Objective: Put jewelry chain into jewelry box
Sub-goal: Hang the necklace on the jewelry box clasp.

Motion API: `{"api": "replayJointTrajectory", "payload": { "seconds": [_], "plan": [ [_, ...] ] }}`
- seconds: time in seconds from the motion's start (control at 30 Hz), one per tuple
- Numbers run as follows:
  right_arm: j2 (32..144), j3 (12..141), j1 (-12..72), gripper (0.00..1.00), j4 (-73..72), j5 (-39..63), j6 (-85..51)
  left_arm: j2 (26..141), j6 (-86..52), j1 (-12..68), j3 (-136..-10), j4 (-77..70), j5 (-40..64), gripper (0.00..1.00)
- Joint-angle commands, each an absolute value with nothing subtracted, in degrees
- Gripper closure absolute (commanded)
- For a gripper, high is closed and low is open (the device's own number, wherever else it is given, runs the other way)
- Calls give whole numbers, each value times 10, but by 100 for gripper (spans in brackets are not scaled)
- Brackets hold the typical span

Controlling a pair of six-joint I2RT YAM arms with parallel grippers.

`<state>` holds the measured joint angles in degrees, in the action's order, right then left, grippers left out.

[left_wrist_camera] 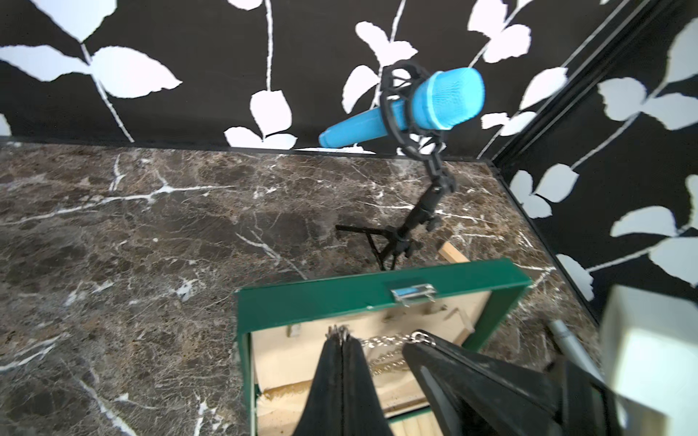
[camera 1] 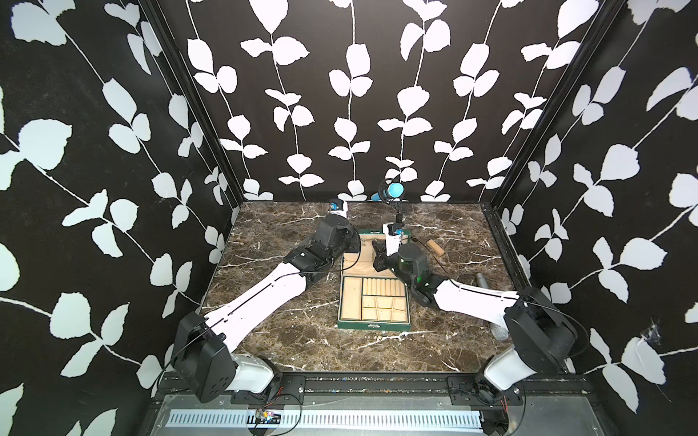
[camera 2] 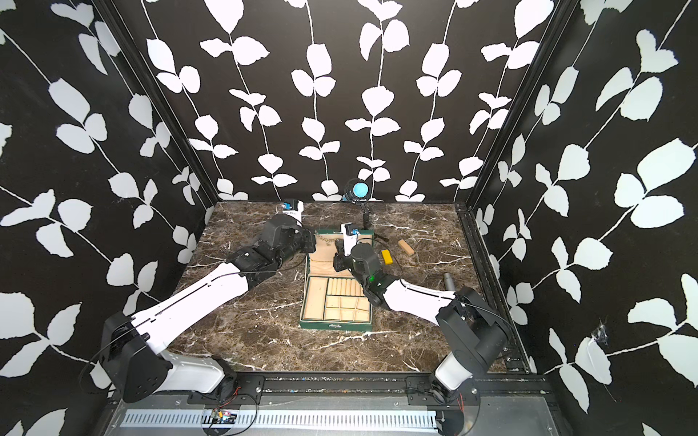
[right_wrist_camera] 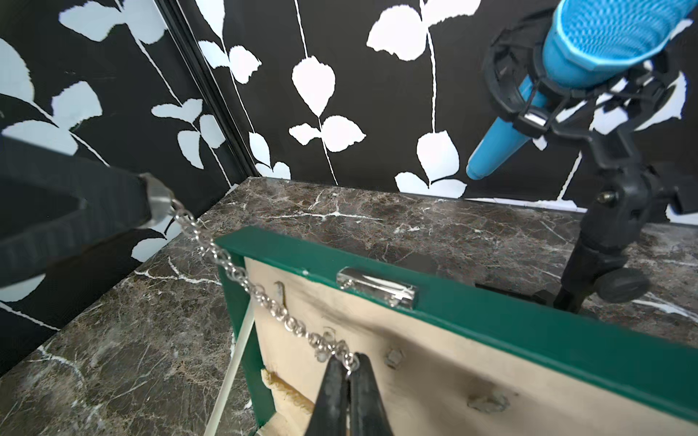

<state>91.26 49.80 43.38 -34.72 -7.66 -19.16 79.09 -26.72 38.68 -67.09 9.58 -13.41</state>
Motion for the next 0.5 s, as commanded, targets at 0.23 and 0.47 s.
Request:
{"api": "replayJointTrajectory", "payload": {
  "seconds": [0.23, 0.47],
  "plan": [
    [959, 527, 424, 100, -377, -59, -219, 809, -287, 359, -657, 53, -102, 100],
    [965, 515, 422, 100, -381, -70, -232, 815, -286, 358, -653, 46, -82, 100]
  ]
}}
